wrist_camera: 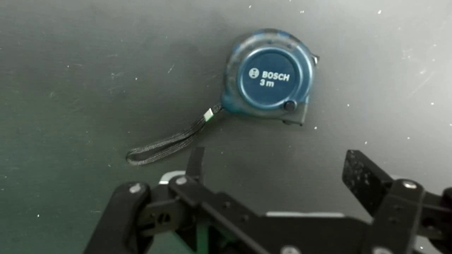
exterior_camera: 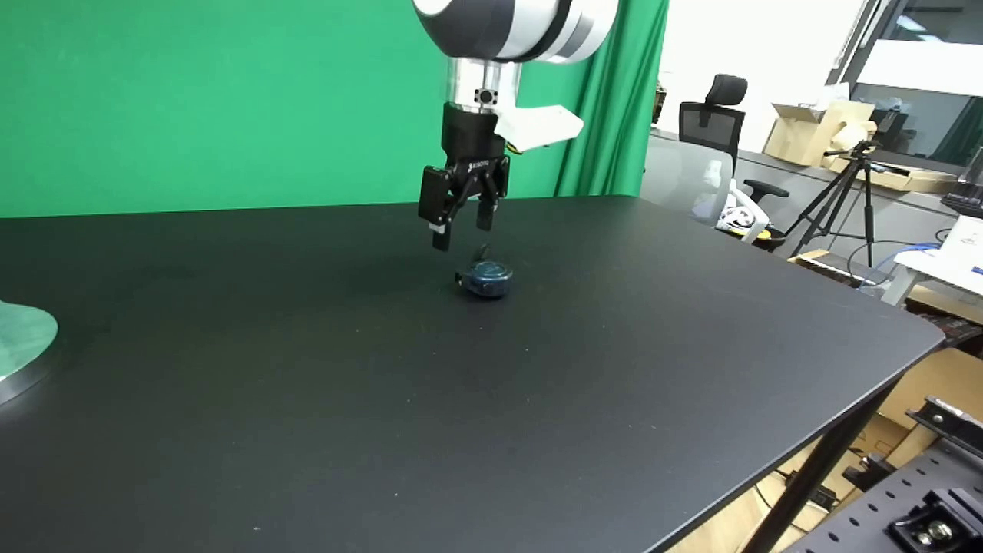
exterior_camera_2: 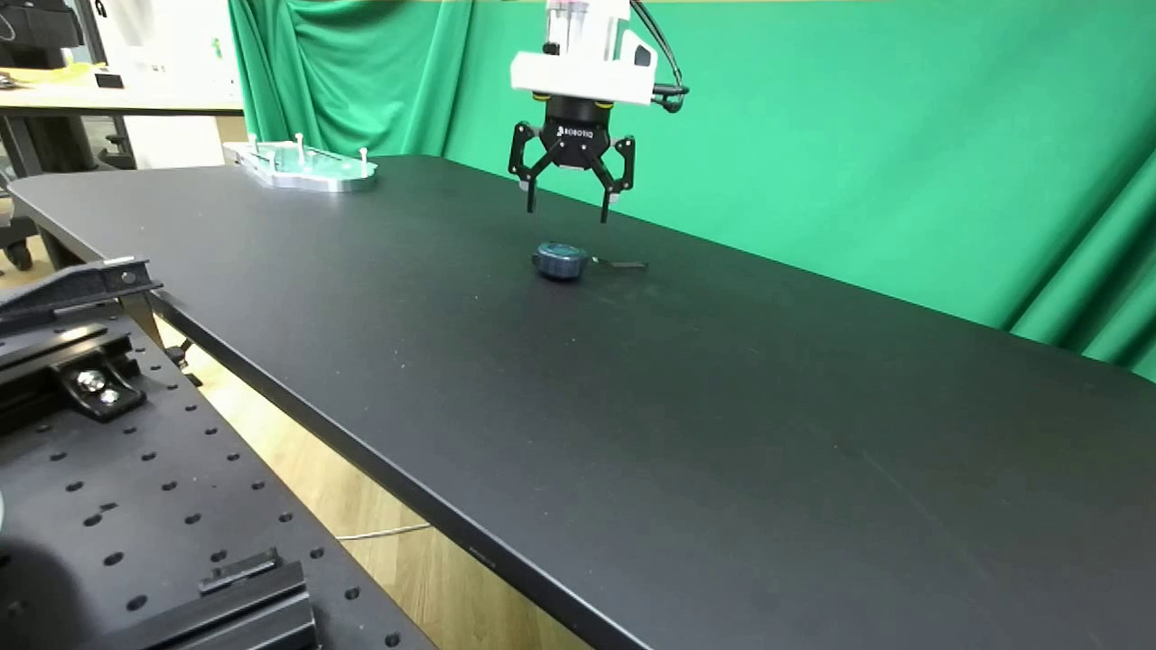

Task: Move the block to the left

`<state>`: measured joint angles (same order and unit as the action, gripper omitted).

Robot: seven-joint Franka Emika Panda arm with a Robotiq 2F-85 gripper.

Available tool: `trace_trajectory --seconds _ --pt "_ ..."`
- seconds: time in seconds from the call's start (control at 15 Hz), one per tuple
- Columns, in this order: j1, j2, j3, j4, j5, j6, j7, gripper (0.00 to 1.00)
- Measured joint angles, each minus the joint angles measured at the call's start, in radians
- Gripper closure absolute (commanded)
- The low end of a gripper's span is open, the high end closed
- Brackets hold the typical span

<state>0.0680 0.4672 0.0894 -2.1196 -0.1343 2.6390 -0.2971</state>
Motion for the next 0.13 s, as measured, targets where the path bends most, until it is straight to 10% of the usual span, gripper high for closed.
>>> trace_trajectory --seconds 0.13 --pt "-0.001 -0.017 0.006 -0.007 0.005 0.000 0.000 0.00"
